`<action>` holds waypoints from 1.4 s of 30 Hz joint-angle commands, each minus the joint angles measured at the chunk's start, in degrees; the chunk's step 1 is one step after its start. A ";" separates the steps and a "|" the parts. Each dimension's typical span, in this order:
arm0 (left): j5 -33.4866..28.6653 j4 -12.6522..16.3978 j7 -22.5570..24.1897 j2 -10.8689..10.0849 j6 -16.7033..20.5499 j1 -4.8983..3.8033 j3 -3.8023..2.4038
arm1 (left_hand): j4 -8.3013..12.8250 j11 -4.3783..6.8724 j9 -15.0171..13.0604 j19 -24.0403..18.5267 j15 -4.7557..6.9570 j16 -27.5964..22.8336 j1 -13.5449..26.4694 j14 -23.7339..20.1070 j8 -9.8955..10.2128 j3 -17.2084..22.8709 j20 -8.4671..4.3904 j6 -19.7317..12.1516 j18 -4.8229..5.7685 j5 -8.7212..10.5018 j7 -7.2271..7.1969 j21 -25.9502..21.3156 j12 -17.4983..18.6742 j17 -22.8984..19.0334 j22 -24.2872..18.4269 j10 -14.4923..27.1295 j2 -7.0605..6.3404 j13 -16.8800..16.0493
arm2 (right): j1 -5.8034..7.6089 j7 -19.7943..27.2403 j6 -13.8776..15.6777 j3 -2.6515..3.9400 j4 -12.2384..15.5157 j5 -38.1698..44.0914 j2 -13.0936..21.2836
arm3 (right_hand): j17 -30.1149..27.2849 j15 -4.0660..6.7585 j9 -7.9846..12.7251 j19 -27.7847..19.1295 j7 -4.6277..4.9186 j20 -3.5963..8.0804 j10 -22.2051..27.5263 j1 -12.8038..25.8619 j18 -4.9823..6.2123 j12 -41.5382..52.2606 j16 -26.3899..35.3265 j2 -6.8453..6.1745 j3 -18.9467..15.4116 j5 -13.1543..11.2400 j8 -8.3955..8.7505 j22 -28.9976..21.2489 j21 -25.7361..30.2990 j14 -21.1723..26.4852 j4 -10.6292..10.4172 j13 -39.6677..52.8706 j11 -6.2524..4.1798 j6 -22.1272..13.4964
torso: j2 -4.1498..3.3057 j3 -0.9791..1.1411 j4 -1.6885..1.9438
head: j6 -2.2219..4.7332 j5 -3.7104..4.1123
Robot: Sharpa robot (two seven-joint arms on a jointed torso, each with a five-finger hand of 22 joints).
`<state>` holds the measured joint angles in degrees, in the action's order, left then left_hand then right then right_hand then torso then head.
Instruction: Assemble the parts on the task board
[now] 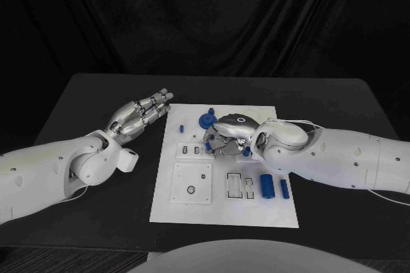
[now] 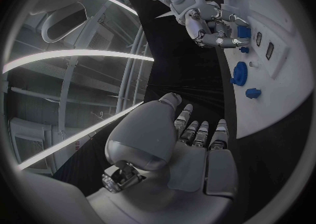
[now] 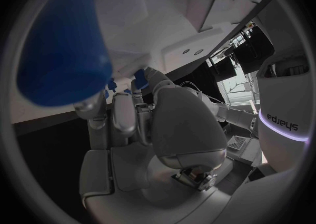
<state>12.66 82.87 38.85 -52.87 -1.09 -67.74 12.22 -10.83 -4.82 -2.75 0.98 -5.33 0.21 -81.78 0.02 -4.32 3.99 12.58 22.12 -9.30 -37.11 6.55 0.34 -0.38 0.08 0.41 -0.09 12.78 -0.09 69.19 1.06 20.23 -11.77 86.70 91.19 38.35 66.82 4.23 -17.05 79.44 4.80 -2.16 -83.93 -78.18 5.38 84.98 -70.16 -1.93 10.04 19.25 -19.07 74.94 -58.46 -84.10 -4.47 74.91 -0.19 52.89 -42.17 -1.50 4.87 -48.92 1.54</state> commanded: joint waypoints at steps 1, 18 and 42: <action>-0.31 0.02 5.20 0.16 -0.78 0.05 -0.05 | 0.03 -0.39 -0.06 -0.09 -0.47 -0.21 0.74 -0.02 -0.26 0.22 0.36 0.37 -1.11 0.09 0.18 0.29 0.38 -0.08 0.08 0.09 0.05 0.09 | -0.36 -2.56 -2.01 -0.10 -0.30 1.30 -0.12 | -0.04 -0.49 -2.24 -0.25 0.13 -0.27 -1.07 0.74 0.87 -0.42 0.28 -0.07 0.14 0.21 -0.08 1.92 0.45 -2.12 0.24 7.99 0.45 -0.21 | -0.02 -0.06 -0.16 | -0.11 -0.24; -0.31 -0.13 5.03 0.34 -1.05 0.05 -0.05 | 0.02 -0.43 -0.05 -0.09 -0.48 -0.21 0.79 -0.02 -0.25 0.34 0.37 0.28 -1.11 0.09 0.21 0.29 0.38 -0.08 0.08 0.09 0.10 0.09 | -0.48 -2.94 -2.60 -0.10 -0.77 1.37 -0.76 | -0.64 -0.54 -0.83 -0.42 1.10 -0.46 -0.80 1.86 1.05 -0.60 0.62 -0.94 0.66 -1.82 3.34 1.84 1.53 -1.91 0.57 7.74 0.43 -4.99 | -0.04 0.04 -0.33 | -0.45 -0.27; -0.31 0.16 5.59 -0.05 -0.20 0.05 -0.05 | 0.19 -0.44 -0.04 -0.05 -0.50 -0.21 0.87 -0.02 -0.28 0.61 0.40 0.25 -1.11 0.16 0.24 0.31 0.38 -0.08 0.10 0.09 -0.18 0.09 | -0.41 -0.04 2.88 -0.10 0.59 1.38 0.71 | -1.04 0.25 6.13 0.30 0.02 0.26 -0.94 4.31 1.01 -0.44 0.35 -3.57 -2.38 -13.65 9.70 2.63 2.58 -1.99 -1.78 7.74 -0.59 -18.49 | -0.01 0.00 -0.29 | -0.15 -0.44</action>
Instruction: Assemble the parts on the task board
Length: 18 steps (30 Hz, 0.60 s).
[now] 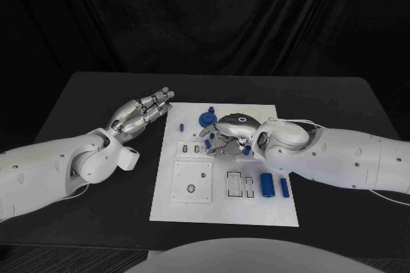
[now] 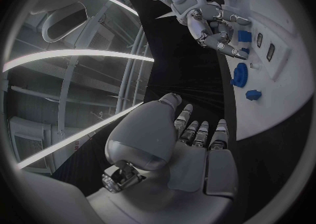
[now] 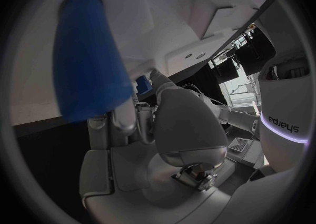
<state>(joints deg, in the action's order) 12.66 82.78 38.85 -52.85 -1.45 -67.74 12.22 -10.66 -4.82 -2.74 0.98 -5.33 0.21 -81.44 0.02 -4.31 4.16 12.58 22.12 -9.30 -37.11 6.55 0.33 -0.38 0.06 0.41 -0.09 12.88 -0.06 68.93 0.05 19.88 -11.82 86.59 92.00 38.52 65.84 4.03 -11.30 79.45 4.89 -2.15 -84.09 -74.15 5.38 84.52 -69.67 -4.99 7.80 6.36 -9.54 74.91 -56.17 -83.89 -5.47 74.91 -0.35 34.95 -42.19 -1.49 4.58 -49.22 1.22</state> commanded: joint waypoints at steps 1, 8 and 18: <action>-0.31 0.32 5.75 -0.13 0.39 0.05 -0.05 | 0.02 -0.45 -0.05 -0.05 -0.50 -0.21 0.52 -0.02 -0.28 0.45 0.40 0.25 -1.11 0.16 0.24 0.31 0.38 -0.06 0.09 0.09 -0.28 0.06 | 0.01 1.34 4.10 -0.04 1.11 0.57 0.88 | -0.13 0.48 0.77 0.35 -0.13 0.27 -0.75 0.33 1.00 -0.03 -0.10 -1.07 -0.39 -1.57 0.18 2.74 0.30 -2.18 -1.72 7.67 -0.47 -1.00 | 0.02 0.01 0.00 | 0.28 -0.17; 0.78 1.30 6.85 -1.00 3.14 0.03 -0.06 | 5.50 -0.31 0.00 0.28 -0.60 -0.21 -1.14 -0.02 -0.52 4.59 0.81 -0.06 -1.11 4.29 0.35 0.51 0.38 -0.06 0.21 0.09 -3.22 0.06 | 2.76 3.02 10.18 -0.04 5.75 0.57 4.25 | -0.01 0.52 2.29 0.64 -0.18 0.45 -0.90 -1.47 0.93 0.10 -0.36 -4.89 -2.07 -3.36 -0.63 3.24 0.41 -2.21 -10.07 7.79 -0.64 -1.15 | 0.03 0.07 -0.03 | 1.01 -0.23; 8.78 4.65 9.32 -3.58 11.30 -0.43 -0.10 | 5.86 -1.22 -0.10 1.91 -1.37 -0.05 1.35 0.31 -1.30 7.15 1.99 1.04 -1.16 17.72 0.81 1.64 -0.08 0.08 0.81 -1.46 -5.81 -0.42 | 10.13 6.14 18.41 -0.04 14.42 -4.57 12.70 | 1.05 0.48 2.41 0.95 0.09 0.41 -1.19 0.05 0.71 0.41 -1.32 -4.27 -3.04 -3.51 -1.61 3.76 -0.36 -2.42 -11.40 8.17 -0.38 0.62 | 0.13 0.23 -0.04 | 1.67 -0.74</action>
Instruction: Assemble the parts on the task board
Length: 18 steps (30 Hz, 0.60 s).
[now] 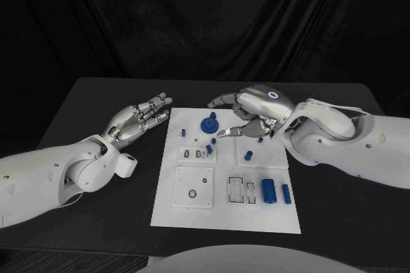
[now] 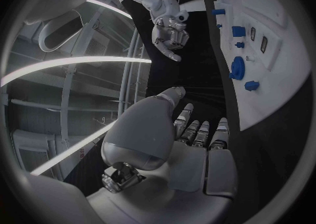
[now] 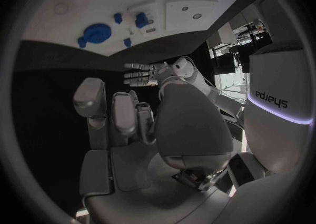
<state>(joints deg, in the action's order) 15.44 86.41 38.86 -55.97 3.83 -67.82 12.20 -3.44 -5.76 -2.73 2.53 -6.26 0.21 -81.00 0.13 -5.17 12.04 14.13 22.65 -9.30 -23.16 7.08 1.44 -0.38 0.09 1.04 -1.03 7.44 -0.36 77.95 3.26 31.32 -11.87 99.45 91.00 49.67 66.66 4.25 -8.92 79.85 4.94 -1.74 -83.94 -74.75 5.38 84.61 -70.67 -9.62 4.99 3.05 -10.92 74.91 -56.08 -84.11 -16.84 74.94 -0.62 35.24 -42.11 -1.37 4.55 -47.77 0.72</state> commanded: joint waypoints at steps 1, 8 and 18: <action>7.14 1.46 9.49 -0.73 7.08 -0.53 -0.08 | -3.11 -0.64 -0.23 1.94 -0.62 0.46 1.37 1.49 -0.83 -2.35 0.85 1.69 -1.20 6.85 0.54 1.58 -0.49 0.44 0.71 -2.17 -1.16 -0.53 | 1.73 3.48 7.85 0.01 2.14 -4.23 2.51 | 0.58 0.23 0.06 0.71 0.10 -0.01 -1.51 0.87 0.62 0.51 -0.64 0.76 -0.20 -0.21 -0.42 3.99 -0.94 -2.28 0.03 8.38 -0.06 0.61 | 0.03 0.09 0.00 | 0.40 -0.31; 15.80 3.44 8.75 -1.80 14.10 -3.23 -0.09 | -8.34 -2.23 -0.56 10.89 -1.69 4.51 -0.49 15.51 -1.84 -7.57 1.97 6.54 -1.24 10.89 1.19 7.36 -3.48 3.55 3.09 -17.80 -2.48 -4.96 | 3.46 4.89 9.14 0.01 2.94 -6.05 6.77 | 2.35 0.05 -0.12 1.41 0.42 -0.16 -2.18 1.40 0.27 1.28 -2.32 3.34 0.14 -0.19 -2.49 5.05 -2.92 -2.60 0.35 9.31 0.18 3.82 | 0.11 0.22 -0.11 | 1.11 -0.60; 24.22 5.47 -3.30 -1.40 15.06 -9.42 -0.09 | -13.04 -1.90 -2.00 46.51 0.65 26.21 -0.67 57.58 -4.86 -12.26 -1.89 20.71 -1.18 11.50 2.85 29.46 -21.40 20.80 12.25 -55.67 -1.76 -24.71 | 3.88 3.97 7.23 -0.01 0.99 -7.51 8.50 | 2.34 -0.38 0.01 1.39 0.99 -0.57 -2.10 -0.02 0.31 1.26 -2.44 6.35 0.73 0.38 -3.89 5.40 -2.74 -2.48 1.26 9.25 0.67 6.08 | 0.71 1.08 -0.47 | 1.82 -0.66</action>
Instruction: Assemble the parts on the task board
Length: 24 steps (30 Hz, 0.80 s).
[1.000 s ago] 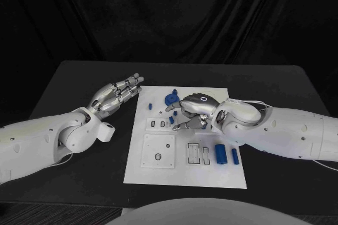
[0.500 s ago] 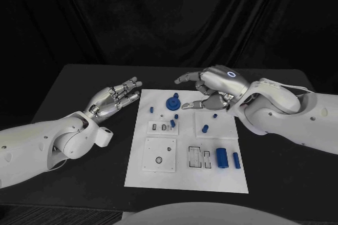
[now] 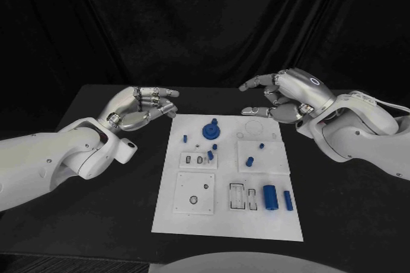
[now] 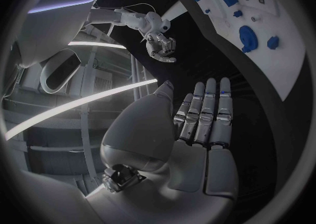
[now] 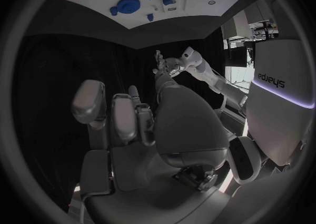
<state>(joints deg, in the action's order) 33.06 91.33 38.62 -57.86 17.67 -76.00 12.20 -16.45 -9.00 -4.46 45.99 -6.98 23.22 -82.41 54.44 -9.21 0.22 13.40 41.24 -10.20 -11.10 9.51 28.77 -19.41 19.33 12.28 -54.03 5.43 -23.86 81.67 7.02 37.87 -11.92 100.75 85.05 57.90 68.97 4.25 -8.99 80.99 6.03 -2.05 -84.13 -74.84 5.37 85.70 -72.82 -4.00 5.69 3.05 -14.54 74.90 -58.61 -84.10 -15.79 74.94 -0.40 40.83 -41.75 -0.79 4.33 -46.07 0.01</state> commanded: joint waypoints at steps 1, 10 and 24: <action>7.49 0.79 -4.97 0.66 0.43 -1.75 -0.09 | -0.16 2.92 -0.47 7.17 2.79 7.37 0.77 7.14 -1.52 -0.82 -3.23 3.80 0.46 -0.48 0.40 4.95 -5.96 3.67 2.42 -6.26 0.01 -3.18 | 0.16 0.09 0.66 0.04 -0.43 -1.60 0.37 | 0.07 -0.40 0.09 0.28 -0.06 -0.28 -1.96 0.08 0.31 0.21 -0.33 0.91 0.01 0.39 -0.38 5.45 -0.27 -2.49 0.20 9.32 0.47 0.67 | 0.39 0.55 -0.28 | 0.28 0.17; 17.47 1.25 -25.61 3.57 -11.11 -5.62 -0.09 | 0.04 4.75 -0.76 24.72 5.13 66.78 8.19 35.56 -6.45 -6.87 -6.87 10.41 6.11 2.89 -1.34 50.55 -70.59 70.67 54.65 -35.97 3.42 -66.14 | 0.04 -1.31 -1.17 0.03 -1.84 -1.74 0.70 | 0.05 -0.45 0.16 0.33 0.00 -0.35 -2.10 0.08 0.30 0.35 -0.35 1.68 0.05 0.60 -0.61 5.57 -0.32 -2.47 0.19 9.50 0.54 1.08 | 1.30 2.08 -1.24 | -0.17 0.01; 29.01 -1.89 -52.01 11.63 -27.37 -6.62 -0.10 | 0.93 7.31 -9.70 36.73 7.57 66.78 19.56 35.56 -14.41 -12.99 -7.46 15.05 8.30 5.68 -4.21 58.78 -70.59 70.67 70.68 -35.97 5.90 -66.14 | -2.49 -1.37 -3.37 0.02 -3.77 -1.76 1.07 | 0.00 -0.49 0.22 0.31 0.05 -0.40 -2.09 -0.05 0.32 0.35 -0.34 2.18 0.03 1.03 -0.88 5.64 -0.21 -2.44 0.36 9.48 0.58 1.59 | 2.34 4.10 -2.55 | -3.34 -1.69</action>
<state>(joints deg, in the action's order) 58.76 89.70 -4.15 -46.70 -2.57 -82.42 12.15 -15.89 -2.06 -13.87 82.56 0.22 89.85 -62.28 84.15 -23.43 -12.95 6.13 56.46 -2.56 -5.02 5.48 87.35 -89.86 74.95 74.95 -84.11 11.35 -75.05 79.45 6.48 35.64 -11.94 97.04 83.39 58.87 69.01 4.24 -8.86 81.18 6.04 -2.25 -83.93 -74.87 5.38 85.70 -72.82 -2.46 5.69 3.96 -15.09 74.94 -58.61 -84.10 -15.79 74.93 -0.20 42.07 -39.66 2.80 2.18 -48.81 -1.50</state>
